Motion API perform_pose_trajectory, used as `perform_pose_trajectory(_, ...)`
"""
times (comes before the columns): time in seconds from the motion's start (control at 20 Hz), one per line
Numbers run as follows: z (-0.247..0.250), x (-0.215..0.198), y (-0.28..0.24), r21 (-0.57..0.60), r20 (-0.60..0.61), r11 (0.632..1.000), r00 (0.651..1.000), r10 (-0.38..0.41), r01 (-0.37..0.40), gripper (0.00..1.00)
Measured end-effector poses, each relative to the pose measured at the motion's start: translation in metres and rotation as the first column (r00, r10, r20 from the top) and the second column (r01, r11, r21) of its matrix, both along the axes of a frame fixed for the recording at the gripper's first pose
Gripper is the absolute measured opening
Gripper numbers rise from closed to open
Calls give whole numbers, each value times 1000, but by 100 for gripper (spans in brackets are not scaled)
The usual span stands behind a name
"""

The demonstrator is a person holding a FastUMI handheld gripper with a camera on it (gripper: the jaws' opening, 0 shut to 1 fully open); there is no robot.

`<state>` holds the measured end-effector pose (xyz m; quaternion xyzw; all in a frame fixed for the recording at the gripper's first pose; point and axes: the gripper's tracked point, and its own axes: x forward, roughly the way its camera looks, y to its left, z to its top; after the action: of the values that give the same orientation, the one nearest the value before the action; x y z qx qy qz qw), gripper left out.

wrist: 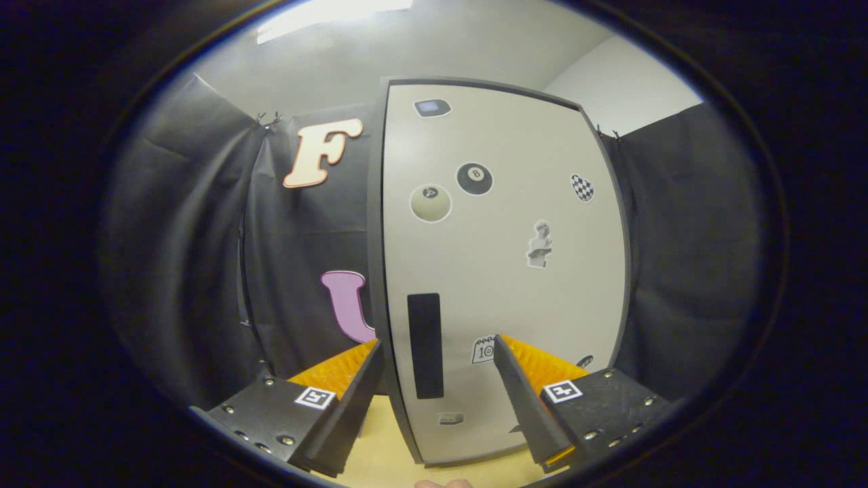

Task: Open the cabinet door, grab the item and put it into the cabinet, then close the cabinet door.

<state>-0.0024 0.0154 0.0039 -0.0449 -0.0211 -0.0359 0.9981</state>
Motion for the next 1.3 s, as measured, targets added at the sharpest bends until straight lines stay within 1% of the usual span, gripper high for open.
perform_pose_trajectory(0.25,-6,9,-4,-19,-24,1000,1000,-19,18,96)
perform_pose_trajectory(0.45,-17,21,-6,-5,-74,1000,997,-27,27,95)
perform_pose_trajectory(0.5,-18,24,-5,-5,-82,1000,996,-22,22,92)
perform_pose_trajectory(0.65,-27,37,3,-9,-106,1000,994,2,-3,86)
perform_pose_trajectory(0.7,-31,42,5,-10,-116,1000,993,6,-7,79)
perform_pose_trajectory(0.8,-38,49,6,-15,-139,1000,990,10,-12,74)
perform_pose_trajectory(0.95,-43,56,6,-18,-162,1000,987,13,-17,74)
perform_pose_trajectory(1.15,-42,71,1,-5,-149,1000,989,10,-10,57)
perform_pose_trajectory(1.25,-43,74,2,-5,-155,1000,988,21,-22,49)
perform_pose_trajectory(1.3,-43,80,11,8,-150,998,987,64,-63,49)
